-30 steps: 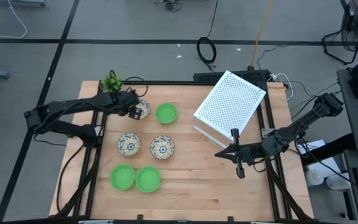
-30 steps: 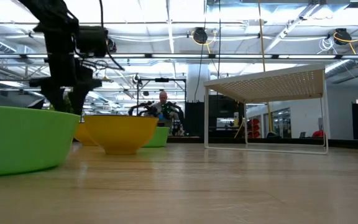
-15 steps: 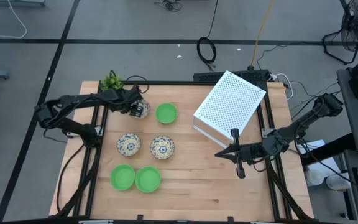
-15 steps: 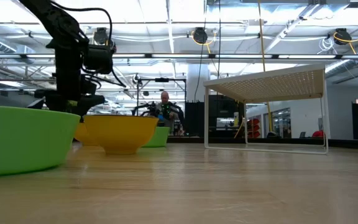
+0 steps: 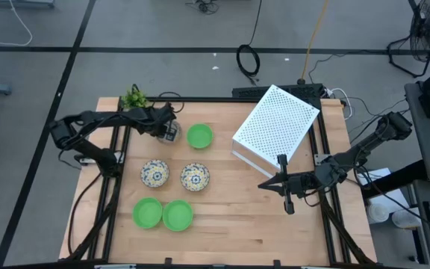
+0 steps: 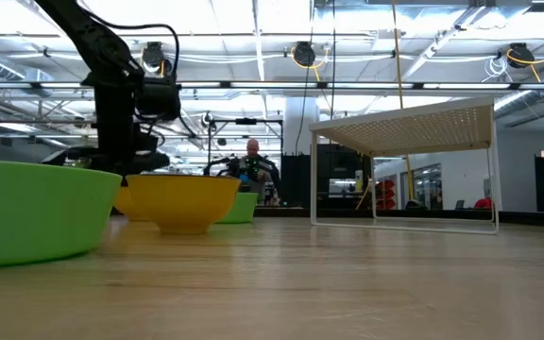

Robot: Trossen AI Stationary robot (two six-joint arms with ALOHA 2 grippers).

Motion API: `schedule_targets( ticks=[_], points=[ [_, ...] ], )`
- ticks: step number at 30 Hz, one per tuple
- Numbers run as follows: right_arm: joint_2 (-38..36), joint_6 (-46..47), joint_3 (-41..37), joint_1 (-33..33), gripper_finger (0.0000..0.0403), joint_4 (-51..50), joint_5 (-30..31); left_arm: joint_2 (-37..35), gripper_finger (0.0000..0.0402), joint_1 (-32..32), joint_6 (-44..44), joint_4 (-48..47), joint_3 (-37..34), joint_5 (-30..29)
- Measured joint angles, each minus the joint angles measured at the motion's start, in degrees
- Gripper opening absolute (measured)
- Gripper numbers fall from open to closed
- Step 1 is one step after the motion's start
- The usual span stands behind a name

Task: Pick & Place Mini bowls
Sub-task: Put the top yellow patterned bowl on the shelf

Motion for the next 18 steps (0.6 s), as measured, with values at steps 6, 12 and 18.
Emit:
schedule_targets(
  ticks=[6, 12, 18],
  points=[
    [0.0, 0.0, 0.0, 0.0, 0.0, 0.0, 0.0, -1.5, 0.0044, -0.5, 7.1, 4.0, -0.1, -1.9],
    [0.2, 0.9, 0.0, 0.0, 0.0, 0.0, 0.0, -7.7, 0.0012, -5.6, 11.4, 4.7, -0.7, -10.4],
    [1.4, 1.2, 0.0, 0.0, 0.0, 0.0, 0.0, -16.1, 0.0012, -14.2, 16.4, 7.1, -0.5, -22.7]
  ],
)
